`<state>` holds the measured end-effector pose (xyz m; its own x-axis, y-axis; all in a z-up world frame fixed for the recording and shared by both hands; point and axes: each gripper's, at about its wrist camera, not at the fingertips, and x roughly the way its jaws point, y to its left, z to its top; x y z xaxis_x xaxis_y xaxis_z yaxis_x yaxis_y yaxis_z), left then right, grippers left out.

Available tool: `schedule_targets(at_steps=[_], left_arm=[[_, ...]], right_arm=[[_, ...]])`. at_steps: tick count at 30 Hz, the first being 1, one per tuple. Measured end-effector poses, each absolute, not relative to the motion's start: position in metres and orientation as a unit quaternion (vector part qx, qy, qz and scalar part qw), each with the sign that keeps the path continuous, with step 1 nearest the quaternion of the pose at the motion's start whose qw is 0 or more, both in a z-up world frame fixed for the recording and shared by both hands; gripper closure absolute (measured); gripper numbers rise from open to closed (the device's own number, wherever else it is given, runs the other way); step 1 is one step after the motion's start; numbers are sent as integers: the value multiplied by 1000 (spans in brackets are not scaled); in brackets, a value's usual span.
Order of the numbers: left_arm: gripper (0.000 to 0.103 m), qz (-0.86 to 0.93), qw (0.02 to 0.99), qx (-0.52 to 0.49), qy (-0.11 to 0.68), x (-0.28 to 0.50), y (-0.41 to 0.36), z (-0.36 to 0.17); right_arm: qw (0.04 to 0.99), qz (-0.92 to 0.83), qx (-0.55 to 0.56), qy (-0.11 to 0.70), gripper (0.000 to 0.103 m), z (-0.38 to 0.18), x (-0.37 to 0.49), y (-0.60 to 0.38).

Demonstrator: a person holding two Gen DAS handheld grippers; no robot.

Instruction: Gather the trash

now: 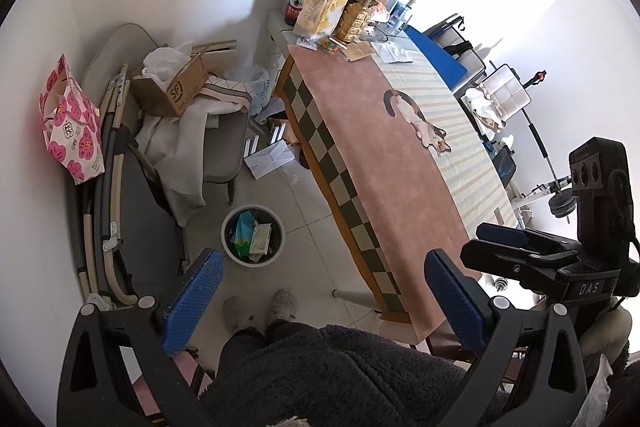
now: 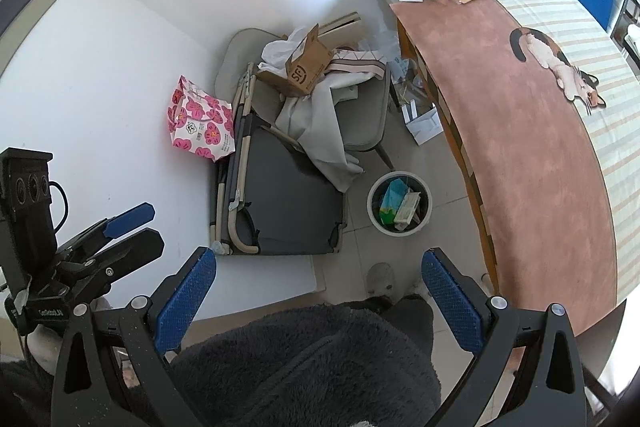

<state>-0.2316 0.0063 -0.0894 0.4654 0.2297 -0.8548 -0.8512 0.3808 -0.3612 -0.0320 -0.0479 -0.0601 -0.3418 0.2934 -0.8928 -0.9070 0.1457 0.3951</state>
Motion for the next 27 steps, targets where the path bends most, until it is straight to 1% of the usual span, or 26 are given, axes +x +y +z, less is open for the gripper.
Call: schedule_targets(at_steps=[27], left_arm=[[0,355,749,-425,365,-224,-8,-88]], right_arm=[[508,590,-271,566,0,-62,-25,-64]])
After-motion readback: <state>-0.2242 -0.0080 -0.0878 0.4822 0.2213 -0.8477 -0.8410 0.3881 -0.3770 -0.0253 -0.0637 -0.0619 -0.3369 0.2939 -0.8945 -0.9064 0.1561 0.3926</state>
